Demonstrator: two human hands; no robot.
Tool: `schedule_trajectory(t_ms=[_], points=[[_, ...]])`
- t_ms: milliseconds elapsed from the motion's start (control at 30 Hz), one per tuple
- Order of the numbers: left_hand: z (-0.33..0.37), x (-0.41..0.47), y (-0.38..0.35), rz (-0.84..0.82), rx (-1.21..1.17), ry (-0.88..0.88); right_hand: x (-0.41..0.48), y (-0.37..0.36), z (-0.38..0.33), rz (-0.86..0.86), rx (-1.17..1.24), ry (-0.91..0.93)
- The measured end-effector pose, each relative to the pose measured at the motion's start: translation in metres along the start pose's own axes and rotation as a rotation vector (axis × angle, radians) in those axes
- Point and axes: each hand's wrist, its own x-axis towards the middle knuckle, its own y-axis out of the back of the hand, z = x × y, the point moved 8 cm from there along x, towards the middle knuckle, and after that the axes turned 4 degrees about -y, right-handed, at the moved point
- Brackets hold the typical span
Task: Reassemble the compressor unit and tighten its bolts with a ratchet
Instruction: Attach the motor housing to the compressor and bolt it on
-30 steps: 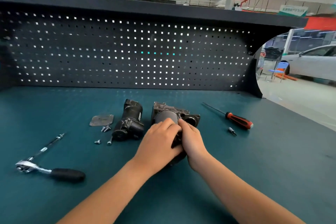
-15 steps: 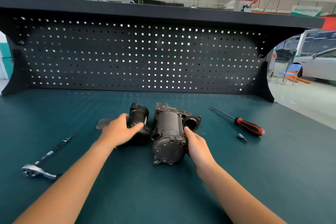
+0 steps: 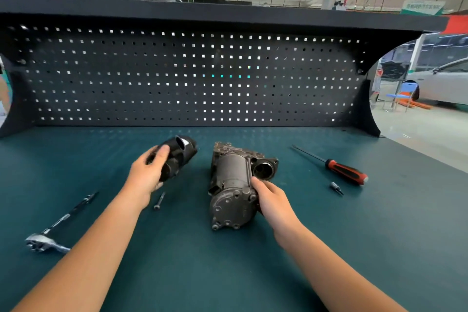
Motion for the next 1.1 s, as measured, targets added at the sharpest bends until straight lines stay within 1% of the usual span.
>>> schedule_trajectory(t_ms=[33,100,200,267,333,400,467,500,567,633,667,700,733,833,867,933,1033,1100], points=[[0.000,-0.003,-0.001,-0.010,-0.124,0.070,0.000,0.000,0.000,0.000,0.001,-0.001],[0.005,-0.010,-0.004,-0.011,-0.336,0.147,0.001,0.001,0.000,0.003,0.002,-0.007],[0.022,-0.021,-0.012,-0.030,-0.518,0.150,-0.001,0.006,-0.006,0.039,0.021,0.026],[0.035,-0.032,-0.023,-0.095,-0.561,0.115,-0.003,0.014,-0.014,0.086,0.039,0.087],[0.048,-0.046,-0.036,-0.170,-0.540,0.083,-0.006,0.023,-0.023,0.124,0.072,0.142],[0.060,-0.062,-0.050,-0.247,-0.481,0.027,-0.007,0.026,-0.028,0.091,0.149,0.143],[0.075,-0.079,-0.060,-0.290,-0.347,-0.108,-0.009,0.021,-0.033,-0.014,0.264,0.096],[0.085,-0.089,-0.063,-0.295,-0.216,-0.238,-0.011,0.018,-0.035,-0.073,0.342,0.063],[0.105,-0.115,-0.073,-0.316,0.172,-0.569,-0.014,0.013,-0.039,-0.189,0.487,-0.002],[0.114,-0.149,-0.096,-0.353,0.646,-0.903,-0.019,0.011,-0.040,-0.291,0.573,-0.080],[0.112,-0.164,-0.109,-0.347,0.813,-1.061,-0.021,0.011,-0.040,-0.343,0.590,-0.128],[0.110,-0.176,-0.121,-0.352,0.922,-1.152,-0.022,0.012,-0.037,-0.382,0.590,-0.169],[0.106,-0.183,-0.130,-0.358,0.996,-1.165,-0.021,0.015,-0.035,-0.401,0.578,-0.197],[0.091,-0.179,-0.149,-0.461,1.095,-0.962,-0.011,0.030,-0.026,-0.366,0.530,-0.234],[0.085,-0.175,-0.151,-0.477,1.106,-0.952,-0.007,0.033,-0.023,-0.348,0.529,-0.245],[0.082,-0.169,-0.149,-0.505,1.043,-0.936,0.001,0.043,-0.017,-0.289,0.503,-0.256],[0.081,-0.153,-0.130,-0.437,0.924,-0.846,0.013,0.055,0.002,-0.168,0.351,-0.303],[0.072,-0.140,-0.117,-0.388,0.923,-0.758,0.012,0.054,0.010,-0.153,0.261,-0.358]])
